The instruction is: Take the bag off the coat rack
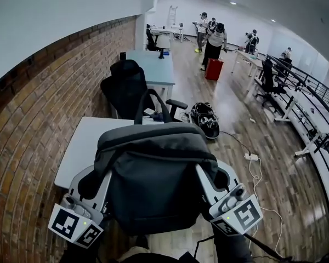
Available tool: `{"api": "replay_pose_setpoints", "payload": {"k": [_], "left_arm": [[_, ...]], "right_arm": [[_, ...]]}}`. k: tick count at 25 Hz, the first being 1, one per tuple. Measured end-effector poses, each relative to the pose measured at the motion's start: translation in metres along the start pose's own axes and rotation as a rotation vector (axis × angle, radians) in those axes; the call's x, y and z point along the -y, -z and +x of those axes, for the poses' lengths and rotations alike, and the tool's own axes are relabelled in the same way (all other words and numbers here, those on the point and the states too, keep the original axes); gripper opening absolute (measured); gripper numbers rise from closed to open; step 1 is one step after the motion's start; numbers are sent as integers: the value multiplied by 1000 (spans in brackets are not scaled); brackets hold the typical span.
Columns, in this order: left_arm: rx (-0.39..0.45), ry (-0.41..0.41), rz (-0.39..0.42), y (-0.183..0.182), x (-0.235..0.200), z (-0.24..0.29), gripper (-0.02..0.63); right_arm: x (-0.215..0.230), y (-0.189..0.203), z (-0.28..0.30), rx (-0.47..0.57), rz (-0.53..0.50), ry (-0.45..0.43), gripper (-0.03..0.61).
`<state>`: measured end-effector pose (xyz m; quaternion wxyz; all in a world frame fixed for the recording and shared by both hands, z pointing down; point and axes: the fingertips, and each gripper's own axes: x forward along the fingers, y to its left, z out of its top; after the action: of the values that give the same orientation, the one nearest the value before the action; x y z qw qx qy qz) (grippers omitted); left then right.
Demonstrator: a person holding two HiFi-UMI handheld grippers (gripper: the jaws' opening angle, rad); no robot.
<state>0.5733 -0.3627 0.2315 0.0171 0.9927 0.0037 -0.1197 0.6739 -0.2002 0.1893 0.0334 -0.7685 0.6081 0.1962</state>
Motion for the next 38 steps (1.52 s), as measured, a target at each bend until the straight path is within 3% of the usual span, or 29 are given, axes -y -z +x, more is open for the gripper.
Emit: {"api": "replay_pose_setpoints", "payload": {"k": [13, 17, 22, 32, 38], "left_arm": [[-60, 57, 1, 43, -92, 86, 64], [-96, 57, -31, 70, -106, 95, 64], [-82, 67, -24, 89, -119, 127, 65], [-192, 0, -73, 146, -138, 147, 66], [-195, -9, -81, 163, -154, 159, 66]], "right_arm": [[54, 75, 82, -18, 41, 91, 37], [64, 108, 87, -65, 51, 110, 37], [89, 126, 101, -55, 54, 110, 37], [115, 198, 109, -154, 161, 99, 37], [126, 221, 123, -173, 186, 92, 37]]}}
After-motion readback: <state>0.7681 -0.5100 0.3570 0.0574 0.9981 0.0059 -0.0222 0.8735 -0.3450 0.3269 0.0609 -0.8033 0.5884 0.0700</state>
